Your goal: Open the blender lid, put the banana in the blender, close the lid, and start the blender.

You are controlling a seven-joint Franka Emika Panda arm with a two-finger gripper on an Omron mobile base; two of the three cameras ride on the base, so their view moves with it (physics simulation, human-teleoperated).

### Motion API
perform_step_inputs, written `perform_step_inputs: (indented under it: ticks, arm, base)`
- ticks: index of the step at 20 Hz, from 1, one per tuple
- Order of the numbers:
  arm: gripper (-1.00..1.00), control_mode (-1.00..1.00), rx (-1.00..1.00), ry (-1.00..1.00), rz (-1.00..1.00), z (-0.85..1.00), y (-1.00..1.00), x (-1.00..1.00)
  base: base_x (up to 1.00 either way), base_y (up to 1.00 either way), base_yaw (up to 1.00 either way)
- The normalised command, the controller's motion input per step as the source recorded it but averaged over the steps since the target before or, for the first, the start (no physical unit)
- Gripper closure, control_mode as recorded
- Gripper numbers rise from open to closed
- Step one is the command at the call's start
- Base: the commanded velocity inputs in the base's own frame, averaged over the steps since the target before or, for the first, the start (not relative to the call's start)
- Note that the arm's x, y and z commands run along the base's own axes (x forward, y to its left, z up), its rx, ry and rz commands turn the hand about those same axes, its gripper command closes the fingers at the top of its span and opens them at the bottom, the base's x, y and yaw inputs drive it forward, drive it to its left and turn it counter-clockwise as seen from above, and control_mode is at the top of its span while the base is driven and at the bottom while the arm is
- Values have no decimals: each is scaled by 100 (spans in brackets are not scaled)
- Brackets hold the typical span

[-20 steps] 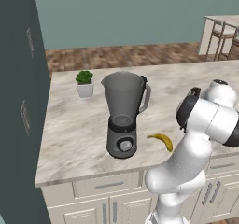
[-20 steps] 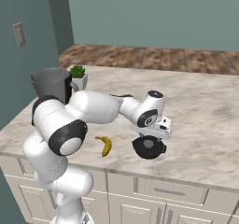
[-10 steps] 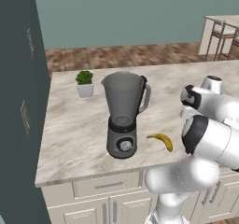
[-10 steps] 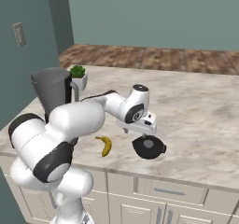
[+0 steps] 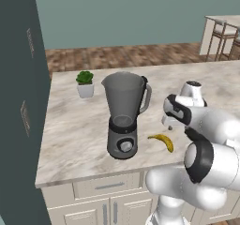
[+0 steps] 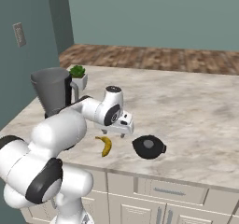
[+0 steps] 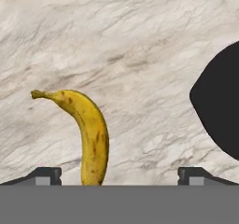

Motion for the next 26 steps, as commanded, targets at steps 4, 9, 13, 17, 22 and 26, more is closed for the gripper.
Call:
perform_step_inputs:
  ticks: [4,9,13,17,22,26]
  arm:
    - [-100,-100,0,5,14,-26,25,4]
    - [-100,-100,0,7,13,-28,11,17]
    - [-100,-100,0,9,13,-34,18,25]
    - [-100,-100,0,9,13,-40,19,21]
    - [-100,-100,0,3,10,-50,3,0]
    - [-100,-100,0,0,7,-43,0,5]
  base:
    - [0,0,0]
    - [0,0,0]
    - [0,0,0]
    - [0,0,0]
    - [0,0,0]
    - [0,0,0]
